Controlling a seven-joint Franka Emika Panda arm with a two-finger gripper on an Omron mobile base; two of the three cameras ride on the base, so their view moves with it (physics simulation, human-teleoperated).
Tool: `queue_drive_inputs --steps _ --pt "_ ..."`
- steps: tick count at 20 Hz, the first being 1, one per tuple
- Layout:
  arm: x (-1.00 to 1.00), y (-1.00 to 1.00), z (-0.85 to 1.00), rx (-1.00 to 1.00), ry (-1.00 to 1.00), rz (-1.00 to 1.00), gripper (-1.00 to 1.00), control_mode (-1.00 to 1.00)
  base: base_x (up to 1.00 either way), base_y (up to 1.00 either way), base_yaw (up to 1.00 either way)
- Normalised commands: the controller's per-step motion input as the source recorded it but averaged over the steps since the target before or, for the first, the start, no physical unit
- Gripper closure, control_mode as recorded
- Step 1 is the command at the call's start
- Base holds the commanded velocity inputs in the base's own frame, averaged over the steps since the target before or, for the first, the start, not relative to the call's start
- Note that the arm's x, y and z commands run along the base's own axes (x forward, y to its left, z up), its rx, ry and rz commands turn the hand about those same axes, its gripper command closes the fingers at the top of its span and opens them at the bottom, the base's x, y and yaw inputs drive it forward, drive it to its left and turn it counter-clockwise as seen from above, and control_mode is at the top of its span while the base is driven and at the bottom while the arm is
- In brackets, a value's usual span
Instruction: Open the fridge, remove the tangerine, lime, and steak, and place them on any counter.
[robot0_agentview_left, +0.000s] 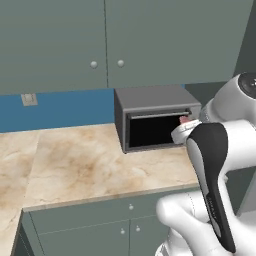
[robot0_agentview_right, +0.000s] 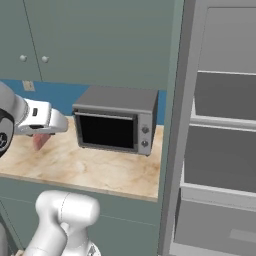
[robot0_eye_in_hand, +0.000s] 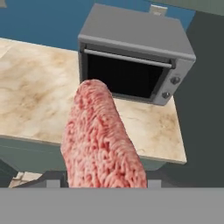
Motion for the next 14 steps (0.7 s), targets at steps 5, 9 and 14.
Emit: queue_drive_inputs --steps 5,9,14 --pt "0.07 0.26 -0.46 -0.01 0.08 0.04 1.00 -1.00 0.00 0.00 0.00" --pt "0.30 0.40 -0.44 0.00 0.11 0.06 1.00 -1.00 0.00 0.00 0.00" --pt "0.75 0.24 -0.54 0.00 0.21 0.23 1.00 -1.00 0.00 0.00 0.00"
